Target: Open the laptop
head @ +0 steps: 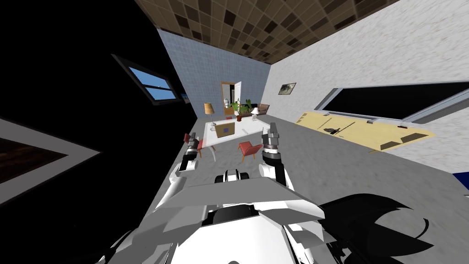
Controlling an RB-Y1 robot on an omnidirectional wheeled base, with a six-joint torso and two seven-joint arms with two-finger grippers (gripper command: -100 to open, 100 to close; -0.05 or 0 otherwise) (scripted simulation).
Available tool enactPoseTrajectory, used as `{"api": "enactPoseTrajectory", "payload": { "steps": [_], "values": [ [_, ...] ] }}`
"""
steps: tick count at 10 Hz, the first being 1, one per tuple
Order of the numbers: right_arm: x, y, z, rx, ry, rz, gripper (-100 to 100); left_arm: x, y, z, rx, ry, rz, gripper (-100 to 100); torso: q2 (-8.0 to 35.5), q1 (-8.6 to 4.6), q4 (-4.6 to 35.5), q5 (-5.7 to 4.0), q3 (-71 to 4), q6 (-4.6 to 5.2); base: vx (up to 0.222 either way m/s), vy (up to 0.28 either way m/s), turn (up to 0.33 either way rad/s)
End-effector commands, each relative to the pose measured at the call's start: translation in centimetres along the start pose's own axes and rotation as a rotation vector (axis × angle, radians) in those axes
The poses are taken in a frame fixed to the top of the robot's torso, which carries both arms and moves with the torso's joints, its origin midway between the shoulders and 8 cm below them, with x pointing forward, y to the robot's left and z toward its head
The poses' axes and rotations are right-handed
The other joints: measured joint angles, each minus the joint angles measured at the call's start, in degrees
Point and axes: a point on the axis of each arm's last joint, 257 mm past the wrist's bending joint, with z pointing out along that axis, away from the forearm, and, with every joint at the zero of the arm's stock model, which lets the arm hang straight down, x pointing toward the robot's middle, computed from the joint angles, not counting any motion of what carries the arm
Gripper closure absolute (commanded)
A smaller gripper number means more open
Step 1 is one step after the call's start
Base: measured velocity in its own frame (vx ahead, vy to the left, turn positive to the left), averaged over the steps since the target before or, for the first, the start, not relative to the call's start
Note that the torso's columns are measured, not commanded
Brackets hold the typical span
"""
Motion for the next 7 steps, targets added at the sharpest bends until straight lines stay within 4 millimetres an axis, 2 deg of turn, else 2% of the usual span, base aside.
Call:
{"api": "enactPoseTrajectory", "payload": {
  "steps": [1, 2, 3, 4, 5, 6, 7],
  "values": [
    [0.0, 0.0, 0.0, 0.0, 0.0, 0.0, 0, -0.8, 0.9, 1.1, -0.01, -0.008, 0.023, -100, 0.01, 0.0, 0.0, 0.0, 0.0, 0.0, 0.001, -0.002, -0.038],
    [0.0, 0.0, 0.0, 0.0, 0.0, 0.0, 0, -0.9, 2.0, 0.7, -0.034, -0.01, 0.024, -100, -0.01, 0.0, 0.0, 0.0, -0.01, 0.03, 0.003, -0.001, -0.027],
    [0.0, 0.0, 0.0, 0.0, 0.0, 0.0, 0, -1.5, 2.1, 1.9, -0.034, -0.016, 0.042, -100, -0.01, 0.01, 0.0, 0.0, 0.0, 0.0, 0.005, -0.005, -0.032],
    [0.0, 0.0, 0.0, 0.0, 0.0, 0.0, 0, -1.6, 3.2, 1.5, -0.056, -0.018, 0.044, -100, -0.02, 0.0, 0.0, 0.0, -0.01, 0.02, 0.006, -0.005, -0.027],
    [0.0, 0.0, 0.0, 0.0, 0.0, 0.0, 0, -2.1, 3.4, 2.6, -0.061, -0.024, 0.062, -100, 0.0, 0.01, 0.0, 0.0, 0.0, 0.0, 0.008, -0.009, -0.043],
    [0.0, 0.0, 0.0, 0.0, 0.0, 0.0, 0, -2.2, 4.3, 2.2, -0.079, -0.025, 0.063, -100, -0.01, -0.01, 0.0, 0.0, -0.01, 0.03, 0.007, -0.007, -0.023],
    [0.0, 0.0, 0.0, 0.0, 0.0, 0.0, 0, -2.7, 4.7, 3.3, -0.087, -0.03, 0.081, -100, 0.0, 0.0, 0.0, 0.0, 0.0, 0.0, 0.011, -0.013, -0.042]
  ]
}}
